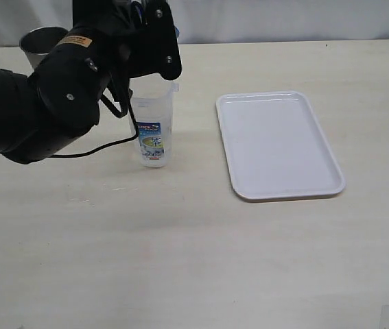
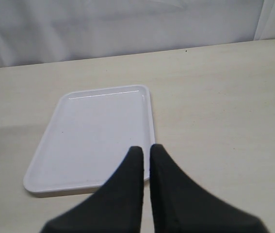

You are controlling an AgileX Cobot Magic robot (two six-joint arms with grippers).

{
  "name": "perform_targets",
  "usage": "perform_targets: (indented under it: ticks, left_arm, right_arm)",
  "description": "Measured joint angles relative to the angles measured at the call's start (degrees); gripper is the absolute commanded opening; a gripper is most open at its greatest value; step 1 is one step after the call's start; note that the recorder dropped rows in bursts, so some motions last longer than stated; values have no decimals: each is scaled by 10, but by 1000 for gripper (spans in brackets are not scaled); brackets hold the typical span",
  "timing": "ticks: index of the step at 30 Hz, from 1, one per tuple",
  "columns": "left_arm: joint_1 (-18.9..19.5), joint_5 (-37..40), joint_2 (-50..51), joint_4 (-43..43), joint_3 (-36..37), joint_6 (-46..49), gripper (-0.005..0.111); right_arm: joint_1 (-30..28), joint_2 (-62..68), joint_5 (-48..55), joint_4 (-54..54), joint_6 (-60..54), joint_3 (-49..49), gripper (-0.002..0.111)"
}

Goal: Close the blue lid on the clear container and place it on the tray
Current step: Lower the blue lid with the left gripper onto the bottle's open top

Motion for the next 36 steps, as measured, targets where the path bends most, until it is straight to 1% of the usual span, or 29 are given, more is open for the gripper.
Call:
perform_targets:
  ticks: [11,20,29,36]
  left_arm:
    - [0,3,0,-6,1,0,0]
    - [0,32,-1,-21,1,0,0]
    - [0,32,-5,-41,1,0,0]
    - [0,37,-6,-41,1,0,0]
  right_arm:
    - [0,0,0,0,0,0,5]
    - [0,0,0,0,0,0,5]
    - [0,0,0,0,0,0,5]
    - [0,0,0,0,0,0,5]
